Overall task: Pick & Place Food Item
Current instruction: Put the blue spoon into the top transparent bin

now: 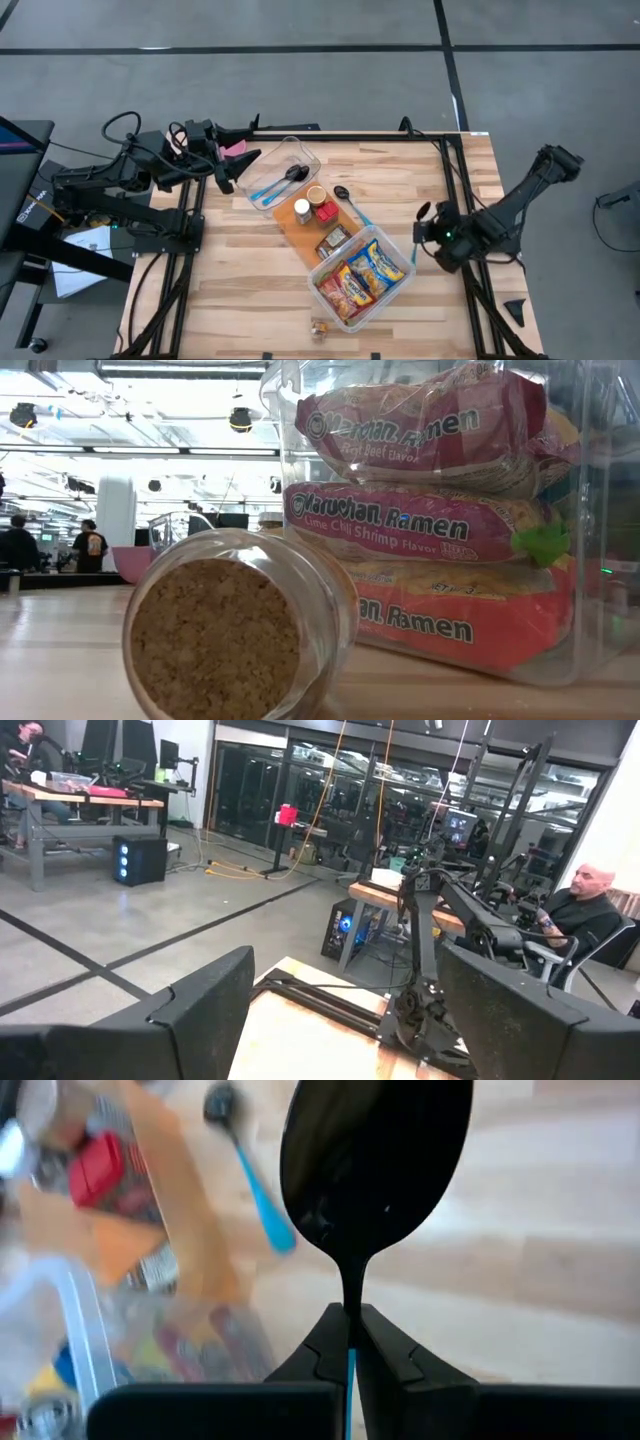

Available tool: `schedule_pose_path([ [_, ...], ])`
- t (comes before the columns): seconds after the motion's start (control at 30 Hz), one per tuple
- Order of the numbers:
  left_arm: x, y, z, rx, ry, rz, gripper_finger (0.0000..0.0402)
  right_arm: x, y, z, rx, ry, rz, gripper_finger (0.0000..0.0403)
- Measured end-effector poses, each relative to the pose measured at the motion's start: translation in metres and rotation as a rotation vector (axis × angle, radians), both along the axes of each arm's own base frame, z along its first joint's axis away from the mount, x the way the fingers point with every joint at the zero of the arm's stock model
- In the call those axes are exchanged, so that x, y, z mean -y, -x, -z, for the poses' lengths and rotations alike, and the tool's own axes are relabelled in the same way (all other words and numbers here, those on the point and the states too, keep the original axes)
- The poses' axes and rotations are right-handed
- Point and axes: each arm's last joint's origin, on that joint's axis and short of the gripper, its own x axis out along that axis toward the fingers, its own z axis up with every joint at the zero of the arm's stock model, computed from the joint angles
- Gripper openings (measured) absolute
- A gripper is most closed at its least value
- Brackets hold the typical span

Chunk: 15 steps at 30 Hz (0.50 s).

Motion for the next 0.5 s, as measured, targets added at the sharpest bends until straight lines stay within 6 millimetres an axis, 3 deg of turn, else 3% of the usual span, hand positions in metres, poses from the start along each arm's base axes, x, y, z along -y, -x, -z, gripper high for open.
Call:
schedule_pose_path([
  [0.27,0.0,0.0,0.0,0.005,0.011,0.001,0.0309,0.022,0.001,0.001,-0.109,0.144,0.068,0.0],
  [0.5,0.0,0.0,0.0,0.007,0.014,0.001,0.0309,0.036,-0.003,-0.002,-0.09,0.263,0.141,0.0],
])
